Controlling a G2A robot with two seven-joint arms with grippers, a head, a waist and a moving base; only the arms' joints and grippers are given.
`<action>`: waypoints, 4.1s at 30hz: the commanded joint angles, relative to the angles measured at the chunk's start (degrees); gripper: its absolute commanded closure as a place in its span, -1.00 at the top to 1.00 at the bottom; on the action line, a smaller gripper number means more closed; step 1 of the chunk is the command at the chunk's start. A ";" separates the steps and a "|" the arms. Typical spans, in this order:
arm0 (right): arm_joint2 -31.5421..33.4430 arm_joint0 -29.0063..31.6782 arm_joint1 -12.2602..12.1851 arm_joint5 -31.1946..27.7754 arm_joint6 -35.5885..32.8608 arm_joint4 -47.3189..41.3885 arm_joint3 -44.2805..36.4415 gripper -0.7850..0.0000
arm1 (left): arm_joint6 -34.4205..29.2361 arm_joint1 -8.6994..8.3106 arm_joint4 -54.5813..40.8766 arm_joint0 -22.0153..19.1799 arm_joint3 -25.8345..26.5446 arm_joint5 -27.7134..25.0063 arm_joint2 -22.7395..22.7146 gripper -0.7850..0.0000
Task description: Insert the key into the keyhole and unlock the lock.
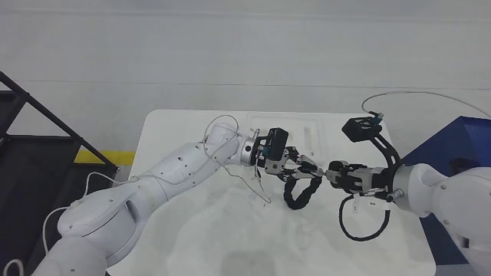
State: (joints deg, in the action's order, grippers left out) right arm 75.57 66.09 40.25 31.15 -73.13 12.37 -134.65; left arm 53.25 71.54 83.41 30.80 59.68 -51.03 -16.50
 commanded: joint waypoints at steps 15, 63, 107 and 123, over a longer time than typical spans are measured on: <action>-0.92 0.34 -1.14 0.72 0.71 -1.83 0.00 -1.00 | 0.92 -0.07 1.68 -0.82 0.12 0.92 1.22 -1.00; -5.30 -2.15 -4.15 2.54 2.54 -4.60 0.68 -1.00 | 3.68 -0.60 1.58 -4.07 0.34 3.67 6.76 -1.00; -11.69 -9.19 -4.32 2.59 5.32 -10.28 5.45 0.95 | 4.86 -0.84 1.87 -3.60 1.52 4.85 6.76 -1.00; -8.47 -9.97 -4.40 -17.36 6.34 -8.39 8.53 1.00 | -2.73 -3.19 -10.79 -4.50 1.20 -2.75 6.38 -1.00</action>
State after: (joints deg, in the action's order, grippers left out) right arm 67.03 56.23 35.93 16.86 -66.35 2.50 -126.17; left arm 52.02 68.75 74.23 26.53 60.54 -52.28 -9.99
